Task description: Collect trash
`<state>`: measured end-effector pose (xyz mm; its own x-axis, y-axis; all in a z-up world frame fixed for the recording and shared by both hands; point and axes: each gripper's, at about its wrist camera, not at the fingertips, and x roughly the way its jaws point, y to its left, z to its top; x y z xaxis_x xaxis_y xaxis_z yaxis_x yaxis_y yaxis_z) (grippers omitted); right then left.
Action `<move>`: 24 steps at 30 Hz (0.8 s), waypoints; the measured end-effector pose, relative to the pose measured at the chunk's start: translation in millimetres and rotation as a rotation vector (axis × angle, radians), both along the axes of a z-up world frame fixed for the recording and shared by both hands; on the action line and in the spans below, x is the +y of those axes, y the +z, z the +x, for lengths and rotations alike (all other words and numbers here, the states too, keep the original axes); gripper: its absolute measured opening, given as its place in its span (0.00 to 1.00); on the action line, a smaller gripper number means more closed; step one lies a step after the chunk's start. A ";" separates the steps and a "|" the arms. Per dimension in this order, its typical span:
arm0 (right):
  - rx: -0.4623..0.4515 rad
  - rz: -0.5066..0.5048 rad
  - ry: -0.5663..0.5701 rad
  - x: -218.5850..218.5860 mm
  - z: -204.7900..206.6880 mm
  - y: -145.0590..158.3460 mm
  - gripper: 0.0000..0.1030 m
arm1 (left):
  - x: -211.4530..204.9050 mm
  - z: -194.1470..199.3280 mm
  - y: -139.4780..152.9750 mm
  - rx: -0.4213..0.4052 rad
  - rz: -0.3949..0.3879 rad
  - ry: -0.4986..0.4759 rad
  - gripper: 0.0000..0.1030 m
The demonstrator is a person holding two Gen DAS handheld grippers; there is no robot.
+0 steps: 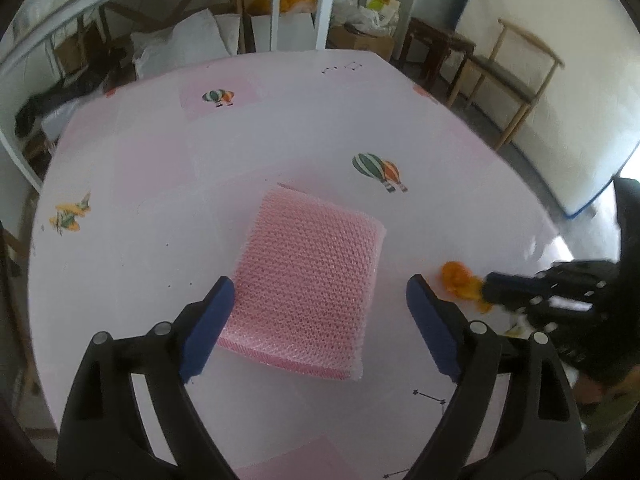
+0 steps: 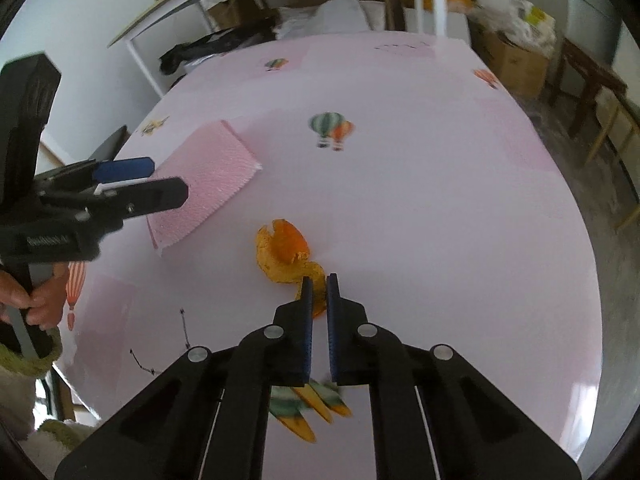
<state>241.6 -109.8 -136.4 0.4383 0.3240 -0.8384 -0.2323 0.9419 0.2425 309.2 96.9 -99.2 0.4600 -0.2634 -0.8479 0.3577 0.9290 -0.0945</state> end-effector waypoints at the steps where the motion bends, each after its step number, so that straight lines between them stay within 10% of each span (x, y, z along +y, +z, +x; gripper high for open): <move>1: 0.005 0.005 -0.015 -5.9 -3.6 -0.1 0.06 | -5.1 -2.2 -1.3 -0.011 0.035 -0.006 0.81; 16: 0.043 0.080 -0.153 -65.4 -66.8 4.1 0.06 | -16.5 -51.6 2.7 0.036 -0.029 -0.049 0.48; 24: 0.006 0.125 -0.125 -66.0 -73.9 15.4 0.07 | -11.0 -76.8 12.6 0.072 -0.119 -0.060 0.58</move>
<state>167.7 -175.8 -121.1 0.4765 0.3696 -0.7977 -0.1138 0.9256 0.3609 232.4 85.9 -86.7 0.3799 -0.3890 -0.8393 0.4008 0.8869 -0.2296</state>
